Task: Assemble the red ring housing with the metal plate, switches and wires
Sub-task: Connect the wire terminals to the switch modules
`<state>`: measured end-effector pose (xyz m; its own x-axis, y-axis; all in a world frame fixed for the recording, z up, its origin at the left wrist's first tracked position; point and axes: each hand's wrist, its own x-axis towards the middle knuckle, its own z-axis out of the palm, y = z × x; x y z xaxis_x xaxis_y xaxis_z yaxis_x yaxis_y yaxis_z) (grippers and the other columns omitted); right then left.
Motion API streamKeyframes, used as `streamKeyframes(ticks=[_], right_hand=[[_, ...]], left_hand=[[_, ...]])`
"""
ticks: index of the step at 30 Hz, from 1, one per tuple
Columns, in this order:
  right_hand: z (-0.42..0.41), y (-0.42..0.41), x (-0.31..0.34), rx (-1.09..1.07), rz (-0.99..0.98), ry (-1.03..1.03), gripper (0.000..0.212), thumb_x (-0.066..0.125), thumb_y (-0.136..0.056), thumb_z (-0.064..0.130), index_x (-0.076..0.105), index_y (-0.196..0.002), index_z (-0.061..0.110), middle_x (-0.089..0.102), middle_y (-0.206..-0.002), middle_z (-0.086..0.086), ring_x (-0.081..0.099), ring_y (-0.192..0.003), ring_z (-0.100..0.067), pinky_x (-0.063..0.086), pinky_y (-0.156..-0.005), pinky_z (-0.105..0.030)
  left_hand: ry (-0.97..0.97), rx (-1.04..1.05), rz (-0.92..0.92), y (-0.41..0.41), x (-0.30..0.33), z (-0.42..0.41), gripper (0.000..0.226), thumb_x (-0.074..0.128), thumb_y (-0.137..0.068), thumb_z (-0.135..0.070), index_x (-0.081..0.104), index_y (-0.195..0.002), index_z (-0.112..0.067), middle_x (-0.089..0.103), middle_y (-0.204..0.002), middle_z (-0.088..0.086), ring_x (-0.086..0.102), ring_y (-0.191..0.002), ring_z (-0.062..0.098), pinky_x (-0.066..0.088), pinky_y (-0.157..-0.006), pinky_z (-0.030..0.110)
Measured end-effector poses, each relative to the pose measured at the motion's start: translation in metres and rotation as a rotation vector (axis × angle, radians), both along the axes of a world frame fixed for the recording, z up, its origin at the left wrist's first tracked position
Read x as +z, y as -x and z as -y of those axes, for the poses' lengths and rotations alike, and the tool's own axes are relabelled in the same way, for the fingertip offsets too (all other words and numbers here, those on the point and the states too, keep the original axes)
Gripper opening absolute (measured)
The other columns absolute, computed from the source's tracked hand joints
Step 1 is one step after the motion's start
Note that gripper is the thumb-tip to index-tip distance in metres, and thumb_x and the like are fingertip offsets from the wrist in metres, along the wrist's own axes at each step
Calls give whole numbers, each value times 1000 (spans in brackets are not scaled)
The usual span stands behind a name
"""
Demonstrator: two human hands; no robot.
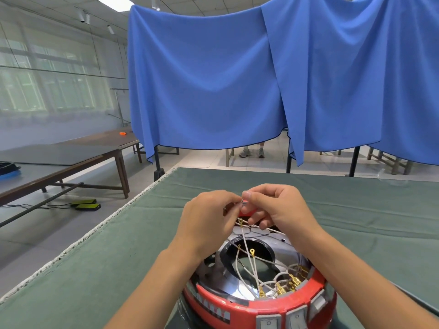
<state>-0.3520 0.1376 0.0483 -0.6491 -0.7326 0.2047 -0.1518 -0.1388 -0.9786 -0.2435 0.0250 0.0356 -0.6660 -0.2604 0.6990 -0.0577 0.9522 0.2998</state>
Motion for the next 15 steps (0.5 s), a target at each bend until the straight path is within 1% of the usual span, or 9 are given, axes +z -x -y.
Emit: streamKeyframes(ticks=[3, 6, 8, 10, 12, 15], right_hand=[[-1, 1, 0, -22, -7, -6, 11, 66, -87, 9, 70, -77, 6, 68, -61, -10, 58, -43, -14, 41, -37, -18], [-1, 2, -1, -40, -14, -32, 12, 63, -88, 8, 70, -78, 6, 67, -59, -8, 57, -42, -12, 40, -37, -17], [-2, 1, -2, -28, -22, -51, 12, 62, -89, 8, 70, -81, 5, 68, -59, -7, 57, -42, -12, 40, -37, -17], [-1, 1, -3, -2, -27, -69, 12, 61, -90, 8, 69, -82, 5, 68, -60, -7, 57, -42, -11, 40, -38, -17], [-1, 1, -4, 23, -30, -88, 14, 59, -92, 9, 69, -83, 5, 69, -61, -7, 58, -43, -12, 40, -38, -17], [-1, 0, -4, 55, -32, -112, 17, 56, -94, 9, 69, -84, 4, 68, -60, -6, 58, -43, -11, 40, -38, -17]], left_hand=[[-36, -16, 24, -1, 2, -2, 20, 55, -86, -32, 73, -92, -27, 72, -81, -10, 64, -75, 11, 51, -64, 33], [-45, -9, 24, 1, 2, -3, 26, 48, -86, -37, 73, -89, -28, 71, -79, -12, 62, -73, 7, 47, -62, 27], [-55, 19, -25, 1, 0, -1, 21, 52, -88, -32, 72, -92, -27, 71, -81, -12, 57, -67, 3, 42, -61, 23], [-99, 37, -91, 1, -2, 3, 17, 59, -89, -22, 72, -99, -24, 71, -86, -12, 51, -63, -1, 40, -63, 20], [-91, 16, -102, 2, -1, 4, 17, 62, -89, -17, 73, -101, -22, 71, -88, -11, 53, -64, 1, 44, -64, 22], [-53, -33, -78, 1, 0, 1, 14, 64, -88, -17, 74, -97, -21, 67, -81, -9, 57, -67, 9, 49, -61, 31]])
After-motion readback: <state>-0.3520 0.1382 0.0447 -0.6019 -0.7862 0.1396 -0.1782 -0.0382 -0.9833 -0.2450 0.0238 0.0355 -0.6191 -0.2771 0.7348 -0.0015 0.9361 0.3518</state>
